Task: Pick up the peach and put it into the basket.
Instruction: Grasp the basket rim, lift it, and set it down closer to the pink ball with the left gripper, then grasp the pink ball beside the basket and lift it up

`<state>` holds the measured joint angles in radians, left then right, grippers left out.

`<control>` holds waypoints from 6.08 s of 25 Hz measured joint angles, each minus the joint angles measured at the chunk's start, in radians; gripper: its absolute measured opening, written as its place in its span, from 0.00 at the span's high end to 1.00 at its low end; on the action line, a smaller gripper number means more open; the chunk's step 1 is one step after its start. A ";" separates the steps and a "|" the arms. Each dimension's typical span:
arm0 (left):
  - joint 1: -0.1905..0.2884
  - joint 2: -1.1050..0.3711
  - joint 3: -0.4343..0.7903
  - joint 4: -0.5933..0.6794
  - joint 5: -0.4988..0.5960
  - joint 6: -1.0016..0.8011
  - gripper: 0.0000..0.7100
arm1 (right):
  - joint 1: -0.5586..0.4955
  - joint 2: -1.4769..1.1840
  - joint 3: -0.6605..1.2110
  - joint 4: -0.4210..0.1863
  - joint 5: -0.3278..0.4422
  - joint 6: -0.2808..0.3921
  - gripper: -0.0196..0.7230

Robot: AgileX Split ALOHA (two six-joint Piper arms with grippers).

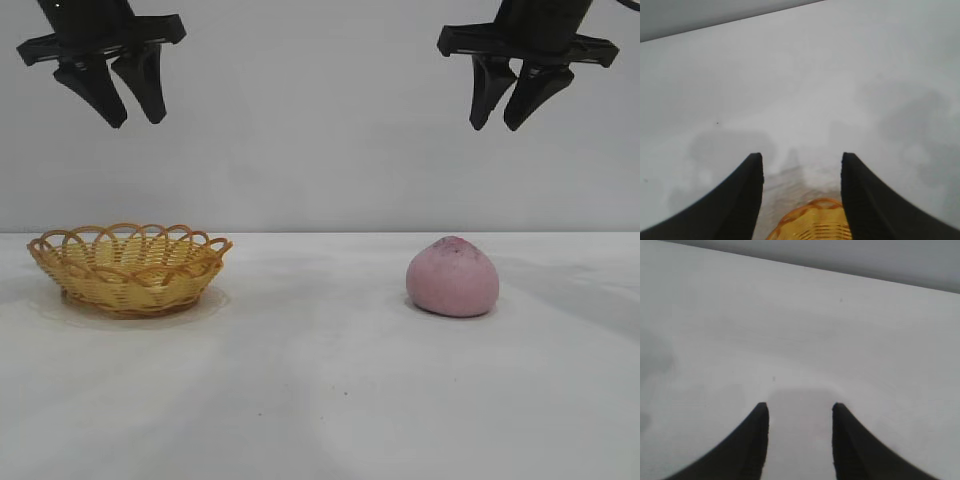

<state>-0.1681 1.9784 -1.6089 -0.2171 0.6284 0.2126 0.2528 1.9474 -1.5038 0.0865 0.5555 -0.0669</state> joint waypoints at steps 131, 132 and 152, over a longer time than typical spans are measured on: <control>0.091 -1.996 1.124 0.202 0.490 -0.216 0.48 | 0.009 0.033 -0.001 0.302 0.379 -0.258 0.58; 0.091 -1.996 1.124 0.202 0.490 -0.216 0.48 | 0.014 0.041 -0.001 0.306 0.398 -0.265 0.58; 0.091 -1.996 1.124 0.202 0.490 -0.214 0.48 | 0.124 0.008 -0.001 0.317 0.386 -0.320 0.97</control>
<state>-0.0768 -0.0171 -0.4846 -0.0152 1.1183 -0.0013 0.3767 1.9552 -1.5047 0.4030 0.9412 -0.3873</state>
